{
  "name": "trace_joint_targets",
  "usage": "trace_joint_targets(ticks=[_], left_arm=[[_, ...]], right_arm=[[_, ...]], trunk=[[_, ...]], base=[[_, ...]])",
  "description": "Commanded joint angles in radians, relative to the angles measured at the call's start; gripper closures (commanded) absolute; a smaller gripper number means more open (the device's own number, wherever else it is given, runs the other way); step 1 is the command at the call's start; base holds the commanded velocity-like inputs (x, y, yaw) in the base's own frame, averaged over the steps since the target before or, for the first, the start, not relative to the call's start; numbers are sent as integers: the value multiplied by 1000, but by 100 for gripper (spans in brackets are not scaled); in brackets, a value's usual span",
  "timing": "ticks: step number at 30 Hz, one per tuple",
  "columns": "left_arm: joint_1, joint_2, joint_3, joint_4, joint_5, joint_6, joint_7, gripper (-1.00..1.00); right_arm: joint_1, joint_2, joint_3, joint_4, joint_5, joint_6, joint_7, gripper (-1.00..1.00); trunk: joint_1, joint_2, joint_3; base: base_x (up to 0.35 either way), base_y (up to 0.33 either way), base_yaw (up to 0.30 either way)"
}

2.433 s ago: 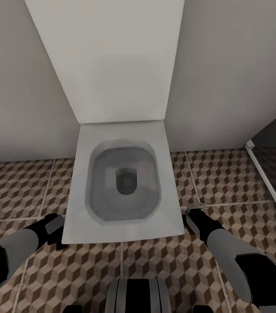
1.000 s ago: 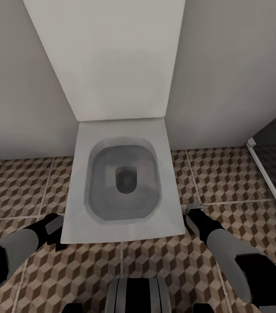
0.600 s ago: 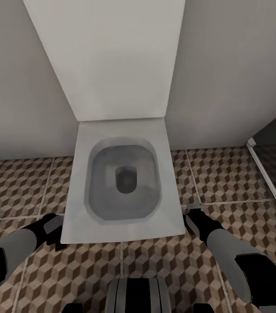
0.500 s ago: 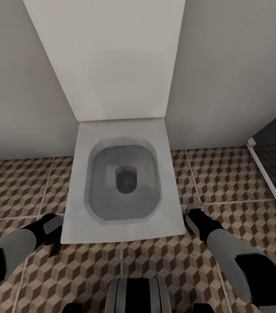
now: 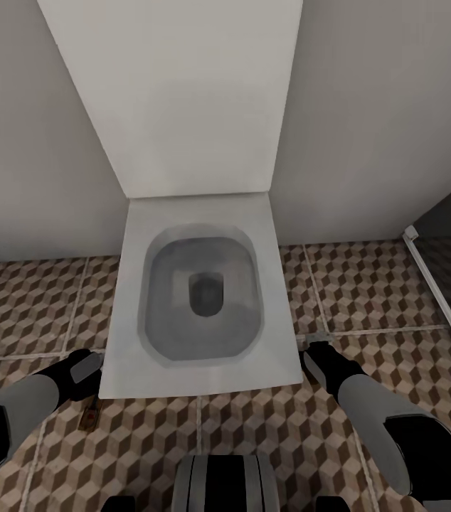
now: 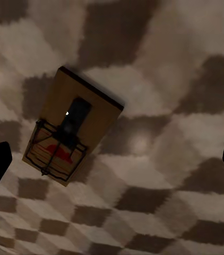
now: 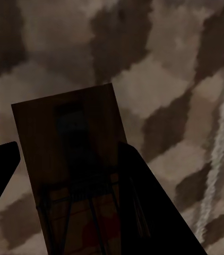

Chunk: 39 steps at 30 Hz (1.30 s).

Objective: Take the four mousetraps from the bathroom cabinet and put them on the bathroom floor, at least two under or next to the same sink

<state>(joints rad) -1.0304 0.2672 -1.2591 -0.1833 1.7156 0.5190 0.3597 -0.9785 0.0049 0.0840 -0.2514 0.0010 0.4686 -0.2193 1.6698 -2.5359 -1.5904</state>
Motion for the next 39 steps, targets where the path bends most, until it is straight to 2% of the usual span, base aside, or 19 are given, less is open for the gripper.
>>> trace_joint_targets(ticks=[1,39], left_arm=[[0,1,-5,-4,9,1,8,-100],[0,2,-5,-4,9,1,8,-100]], right_arm=[[0,0,8,-1,0,7,-3,100],[0,-2,6,-2,-1,8,-3,100]], trunk=[[0,0,-1],[0,0,-1]], base=[[0,0,0],[0,0,0]])
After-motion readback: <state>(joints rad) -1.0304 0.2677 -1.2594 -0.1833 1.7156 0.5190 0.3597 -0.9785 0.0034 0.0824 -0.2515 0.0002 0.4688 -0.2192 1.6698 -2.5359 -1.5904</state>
